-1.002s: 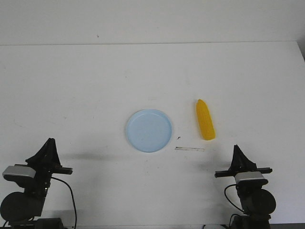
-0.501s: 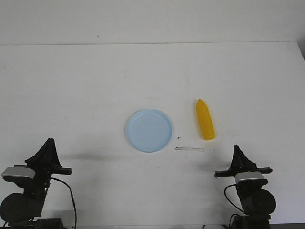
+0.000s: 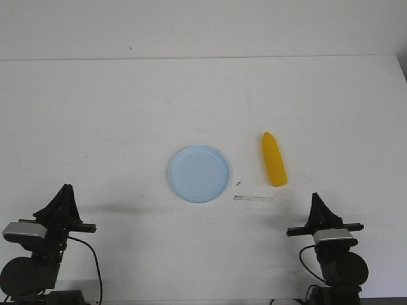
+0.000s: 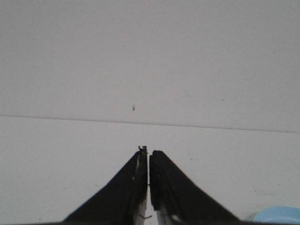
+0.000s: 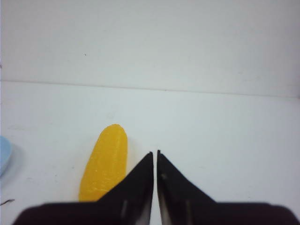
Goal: Place corn on plate with both arms
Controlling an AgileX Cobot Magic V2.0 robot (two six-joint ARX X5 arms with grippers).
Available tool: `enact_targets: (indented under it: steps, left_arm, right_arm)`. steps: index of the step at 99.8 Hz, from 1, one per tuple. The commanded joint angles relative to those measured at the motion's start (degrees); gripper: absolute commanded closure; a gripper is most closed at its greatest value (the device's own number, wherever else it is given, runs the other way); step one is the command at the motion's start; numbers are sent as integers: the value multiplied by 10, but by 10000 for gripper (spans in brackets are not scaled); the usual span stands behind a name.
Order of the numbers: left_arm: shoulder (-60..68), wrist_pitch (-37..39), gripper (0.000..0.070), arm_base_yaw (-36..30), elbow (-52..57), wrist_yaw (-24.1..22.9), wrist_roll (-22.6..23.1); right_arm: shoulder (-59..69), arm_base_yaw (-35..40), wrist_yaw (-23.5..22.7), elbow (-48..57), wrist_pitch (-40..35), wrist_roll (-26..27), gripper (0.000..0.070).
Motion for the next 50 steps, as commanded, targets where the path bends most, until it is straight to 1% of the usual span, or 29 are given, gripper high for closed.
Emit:
enact_targets:
  steps: [1, 8, 26, 37, 50]
  left_arm:
    - [-1, 8, 698, 1, 3, -1, 3]
    - [-1, 8, 697, 1, 3, -1, 3]
    - [-1, 8, 698, 1, 3, -1, 3]
    - [-1, 8, 698, 1, 3, -1, 3]
    - [-1, 8, 698, 1, 3, -1, 3]
  right_arm:
    - [0, 0, -7, -2, 16, 0, 685]
    - [0, 0, -5, -2, 34, 0, 685]
    - [0, 0, 50, -2, 96, 5, 685]
    - [0, 1, 45, -2, 137, 44, 685]
    - [0, 1, 43, -2, 165, 60, 685]
